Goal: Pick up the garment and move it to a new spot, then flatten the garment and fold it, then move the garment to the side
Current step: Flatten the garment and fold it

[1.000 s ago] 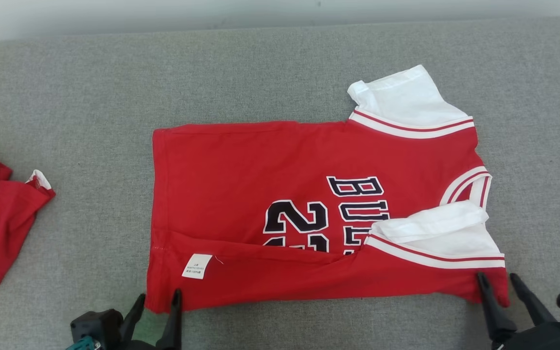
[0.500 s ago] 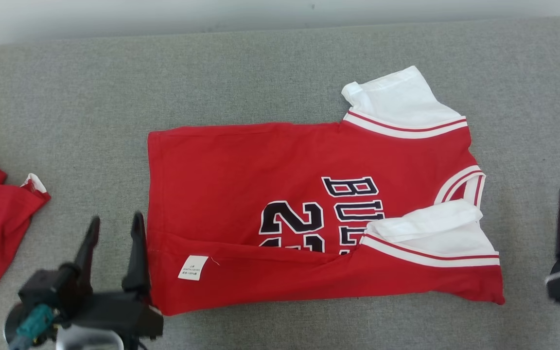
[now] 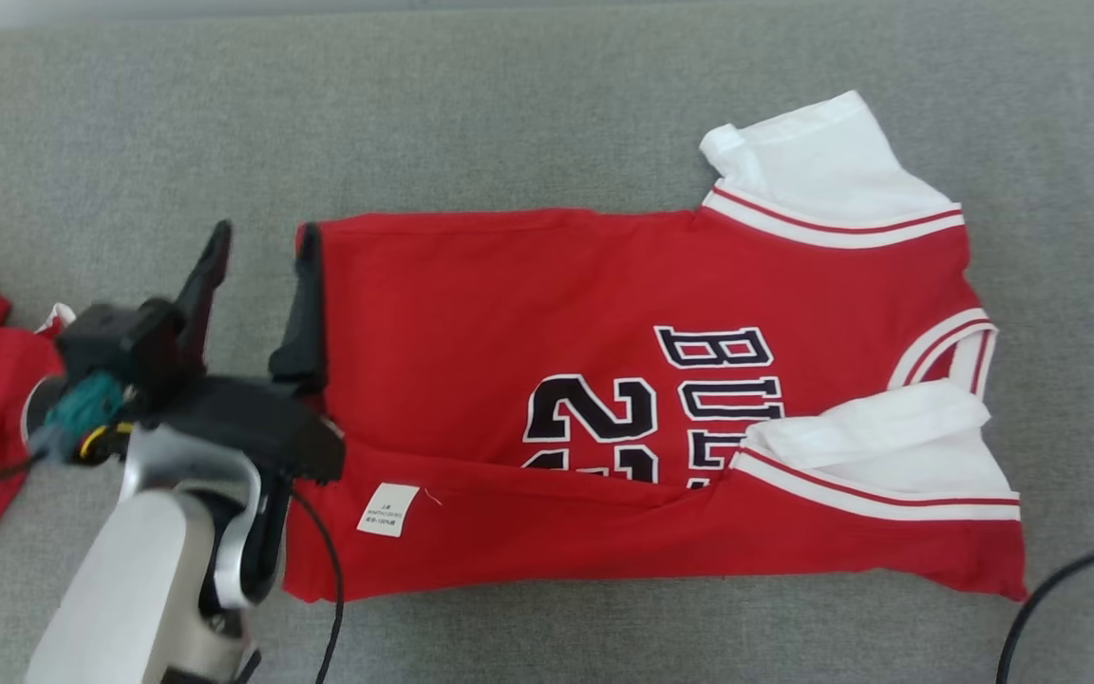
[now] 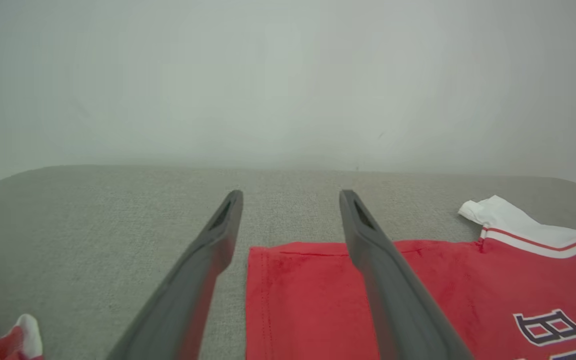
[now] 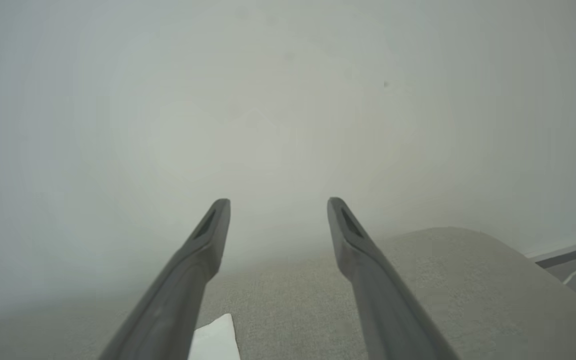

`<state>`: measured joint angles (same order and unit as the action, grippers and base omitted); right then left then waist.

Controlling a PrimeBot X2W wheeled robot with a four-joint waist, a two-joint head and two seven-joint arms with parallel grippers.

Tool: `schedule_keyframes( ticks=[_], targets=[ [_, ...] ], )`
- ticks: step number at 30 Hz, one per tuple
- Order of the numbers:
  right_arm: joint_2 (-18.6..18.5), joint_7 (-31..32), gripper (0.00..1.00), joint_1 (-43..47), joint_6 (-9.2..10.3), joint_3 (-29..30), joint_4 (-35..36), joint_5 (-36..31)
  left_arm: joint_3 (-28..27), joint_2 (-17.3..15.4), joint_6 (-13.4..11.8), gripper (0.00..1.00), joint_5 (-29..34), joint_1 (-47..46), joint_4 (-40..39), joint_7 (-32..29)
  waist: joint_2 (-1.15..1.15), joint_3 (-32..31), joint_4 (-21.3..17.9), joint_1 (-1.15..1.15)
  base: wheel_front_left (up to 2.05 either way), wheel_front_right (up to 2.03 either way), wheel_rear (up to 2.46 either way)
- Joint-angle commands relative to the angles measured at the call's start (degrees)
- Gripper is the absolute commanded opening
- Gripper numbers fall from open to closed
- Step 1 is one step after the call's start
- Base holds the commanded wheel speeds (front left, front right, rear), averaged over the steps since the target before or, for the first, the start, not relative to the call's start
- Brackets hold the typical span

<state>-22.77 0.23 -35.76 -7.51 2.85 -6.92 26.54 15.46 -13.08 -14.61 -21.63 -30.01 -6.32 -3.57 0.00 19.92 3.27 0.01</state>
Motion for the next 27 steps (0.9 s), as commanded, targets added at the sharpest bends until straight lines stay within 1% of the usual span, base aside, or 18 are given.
schedule_keyframes(
  ticks=[1,7,10,16,17,22,27],
  targets=[
    [-1.34,0.87,1.00,-3.16,0.03,-2.26,-1.93,0.44,0.69,0.15,1.17,1.00,-0.90,-2.57,2.30,-1.64,0.00,1.89,1.54,-0.01,0.00,0.00,0.00],
    [-5.52,4.06,1.00,-12.84,0.03,-11.52,-10.06,1.96,3.40,1.55,5.25,1.00,-3.69,-9.30,10.57,-7.12,0.00,4.93,3.53,-0.01,0.00,0.00,0.00],
    [-7.13,5.31,1.00,-16.85,0.03,-16.48,-13.44,3.01,3.92,2.06,6.78,1.00,-5.24,-11.86,13.43,-8.87,0.00,6.50,4.35,-0.01,0.00,0.00,0.00],
    [-9.26,7.24,1.00,-23.66,0.04,-26.52,-19.31,4.98,4.03,2.49,8.77,1.00,-6.98,-16.44,18.53,-10.87,0.00,9.74,5.29,-0.01,0.00,0.00,0.00],
    [-9.26,7.24,1.00,-23.66,0.04,-26.52,-19.31,4.98,4.03,2.49,8.77,1.00,-6.98,-16.44,18.53,-10.87,0.00,9.74,5.29,-0.01,0.00,0.00,0.00],
    [-10.04,8.09,1.00,-27.76,0.04,-33.63,-23.95,7.38,3.50,2.85,9.57,1.00,-8.13,-19.28,22.07,-10.87,0.00,12.11,5.41,-0.01,0.00,0.00,0.00],
    [-10.47,7.91,1.00,-30.39,0.04,-38.94,-28.73,10.03,3.85,4.02,10.92,1.00,-9.48,-20.59,23.50,-10.27,0.00,13.45,5.88,-0.01,0.00,0.00,0.00]
  ],
)
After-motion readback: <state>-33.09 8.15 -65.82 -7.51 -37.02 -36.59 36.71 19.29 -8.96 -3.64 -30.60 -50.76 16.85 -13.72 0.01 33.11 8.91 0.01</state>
